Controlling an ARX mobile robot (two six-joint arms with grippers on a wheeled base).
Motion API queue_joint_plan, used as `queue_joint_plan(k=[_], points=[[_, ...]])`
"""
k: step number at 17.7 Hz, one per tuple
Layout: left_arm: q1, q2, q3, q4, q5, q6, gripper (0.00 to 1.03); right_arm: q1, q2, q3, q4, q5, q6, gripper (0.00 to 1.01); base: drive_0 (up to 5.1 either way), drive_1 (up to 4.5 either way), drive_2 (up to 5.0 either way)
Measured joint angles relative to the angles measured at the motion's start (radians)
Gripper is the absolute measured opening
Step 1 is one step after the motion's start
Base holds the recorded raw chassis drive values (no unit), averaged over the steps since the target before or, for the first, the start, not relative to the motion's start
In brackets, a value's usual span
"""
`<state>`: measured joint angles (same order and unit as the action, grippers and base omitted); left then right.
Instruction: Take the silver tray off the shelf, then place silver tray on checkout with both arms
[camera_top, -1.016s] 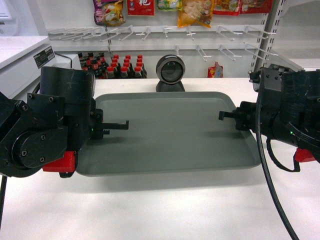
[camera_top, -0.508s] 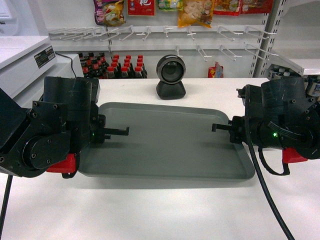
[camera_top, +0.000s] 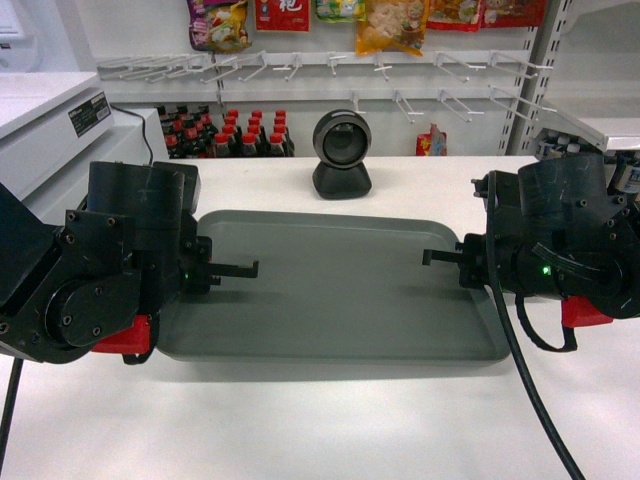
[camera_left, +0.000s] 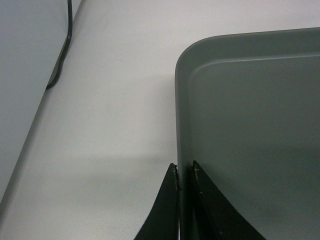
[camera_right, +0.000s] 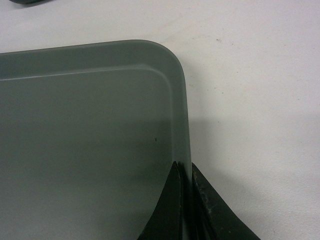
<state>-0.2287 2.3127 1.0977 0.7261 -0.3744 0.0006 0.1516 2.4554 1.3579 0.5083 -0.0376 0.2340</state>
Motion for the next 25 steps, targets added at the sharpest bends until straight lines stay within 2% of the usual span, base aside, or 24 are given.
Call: queue_joint_plan(k=[1,2,3,6,9,10,13,16,21,23,25], points=[[0.000,0.000,-0.002,-0.002,-0.012,0.012,0.17,0.002,0.000,0.000,0.002,0.006,-0.006,0.07,0.0,0.00,0.0],[0.004,0.000,-0.003,0.000,-0.015,0.021,0.26,0.005,0.000,0.000,0.001,0.029,-0.018,0.16,0.0,0.00,0.0],[0.004,0.000,-0.003,0.000,-0.015,0.028,0.35,0.004,0.003,-0.001,0.007,0.031,-0.018,0.25,0.0,0.00,0.0],[0.008,0.000,-0.008,0.009,-0.005,0.034,0.77,0.005,0.005,-0.007,0.024,0.022,-0.022,0.67,0.0,0.00,0.0],[0.008,-0.002,-0.022,0.029,-0.005,0.035,1.00,0.004,0.005,-0.012,0.048,0.020,-0.022,0.93,0.0,0.00,0.0],[0.008,-0.005,-0.029,0.040,-0.005,0.034,0.99,0.004,0.005,-0.018,0.060,0.015,-0.020,0.99,0.0,0.00,0.0],[0.010,-0.059,-0.059,0.092,-0.004,0.014,0.98,-0.003,-0.006,-0.043,0.108,-0.004,-0.013,0.98,0.0,0.00,0.0],[0.011,-0.135,-0.095,0.136,0.002,-0.032,0.98,-0.012,-0.058,-0.082,0.174,-0.032,-0.002,0.98,0.0,0.00,0.0],[0.026,-0.303,-0.200,0.221,0.019,-0.130,0.98,-0.030,-0.193,-0.172,0.349,-0.113,0.032,0.98,0.0,0.00,0.0],[0.032,-0.392,-0.260,0.267,0.005,-0.132,0.98,-0.041,-0.264,-0.232,0.421,-0.126,0.037,0.98,0.0,0.00,0.0],[0.034,-0.464,-0.322,0.294,-0.016,-0.115,0.98,-0.050,-0.338,-0.295,0.490,-0.146,0.045,0.98,0.0,0.00,0.0]])
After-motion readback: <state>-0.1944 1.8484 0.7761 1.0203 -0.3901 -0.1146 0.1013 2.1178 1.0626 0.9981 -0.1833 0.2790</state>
